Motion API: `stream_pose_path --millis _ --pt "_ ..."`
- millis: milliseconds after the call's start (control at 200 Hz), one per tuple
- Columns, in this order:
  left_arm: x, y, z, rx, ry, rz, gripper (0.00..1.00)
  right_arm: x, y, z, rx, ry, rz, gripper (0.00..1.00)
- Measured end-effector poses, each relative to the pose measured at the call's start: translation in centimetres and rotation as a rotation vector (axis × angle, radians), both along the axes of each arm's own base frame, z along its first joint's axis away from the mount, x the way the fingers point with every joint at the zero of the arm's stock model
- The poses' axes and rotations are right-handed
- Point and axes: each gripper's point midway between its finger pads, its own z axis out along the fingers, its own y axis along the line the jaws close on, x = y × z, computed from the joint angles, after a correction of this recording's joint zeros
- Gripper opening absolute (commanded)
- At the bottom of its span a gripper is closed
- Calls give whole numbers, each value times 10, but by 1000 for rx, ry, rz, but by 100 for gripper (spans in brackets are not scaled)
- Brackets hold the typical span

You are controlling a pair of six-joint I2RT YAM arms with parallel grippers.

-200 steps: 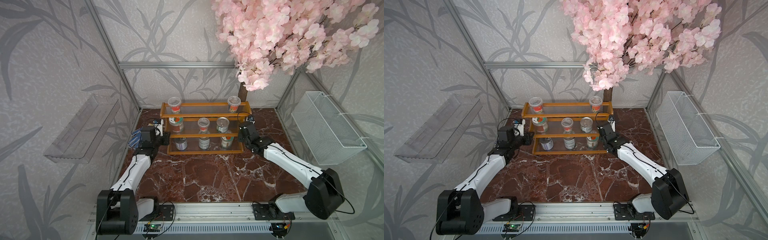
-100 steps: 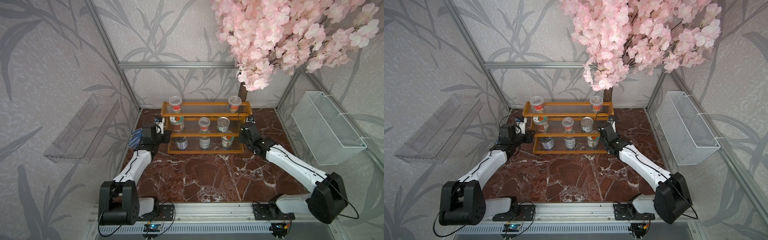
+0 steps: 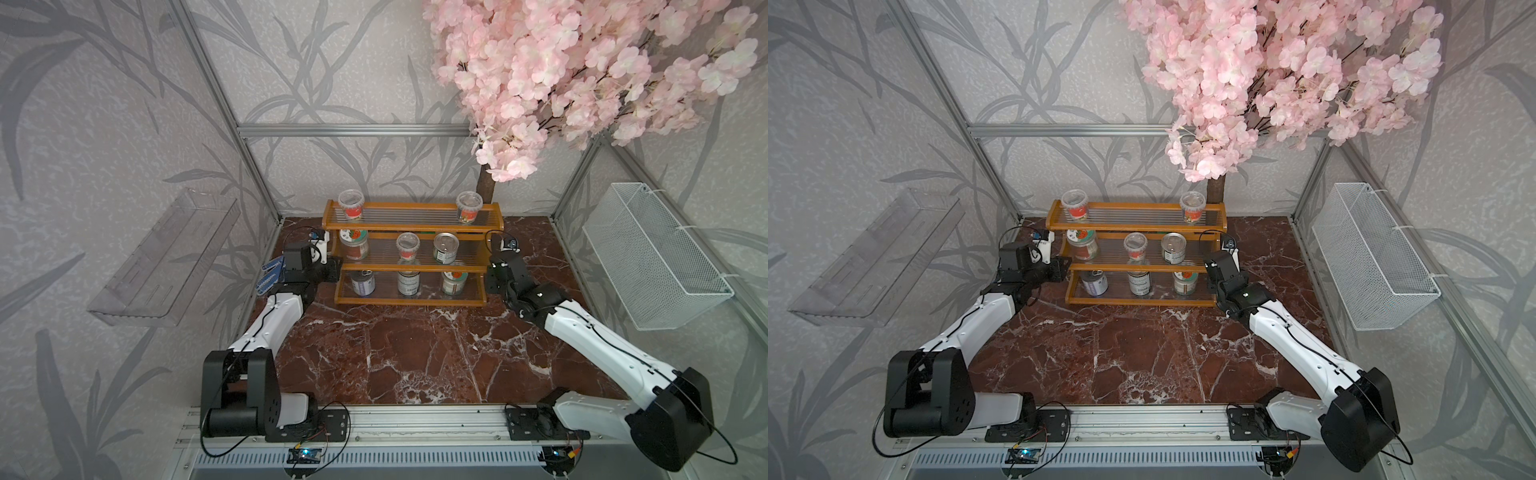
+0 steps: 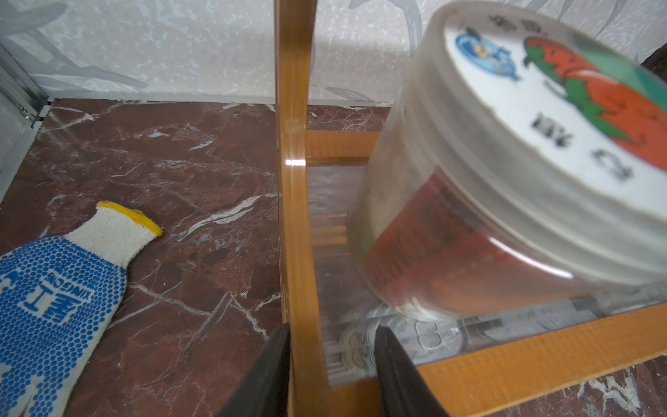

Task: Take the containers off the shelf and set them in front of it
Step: 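Move the shelf to the center of the board, then pick up a container from the shelf.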

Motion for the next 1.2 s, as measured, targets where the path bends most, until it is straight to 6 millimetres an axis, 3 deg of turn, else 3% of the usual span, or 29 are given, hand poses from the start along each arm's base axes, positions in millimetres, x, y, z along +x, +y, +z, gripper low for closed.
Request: stream_pose_path --millis 160,260,475,690,795,945,1200 --pt "-6 -2 12 -6 -23 -12 57 -5 3 4 12 5 37 72" --pt "-14 -5 36 -9 -80 -20 68 -9 7 9 27 3 71 79" --pt "-38 -9 80 -14 -183 -26 80 -19 18 22 85 -5 181 92" --pt "-71 -27 115 -29 -276 -78 95 -31 33 55 192 -73 360 100" --pt "-81 -35 130 -25 -320 -107 99 -36 40 76 248 -137 441 99" --pt "-72 -38 155 1 -353 -128 100 -45 57 98 330 -195 565 99" --pt "-31 -43 195 42 -403 -163 100 -64 85 120 438 -231 749 99"
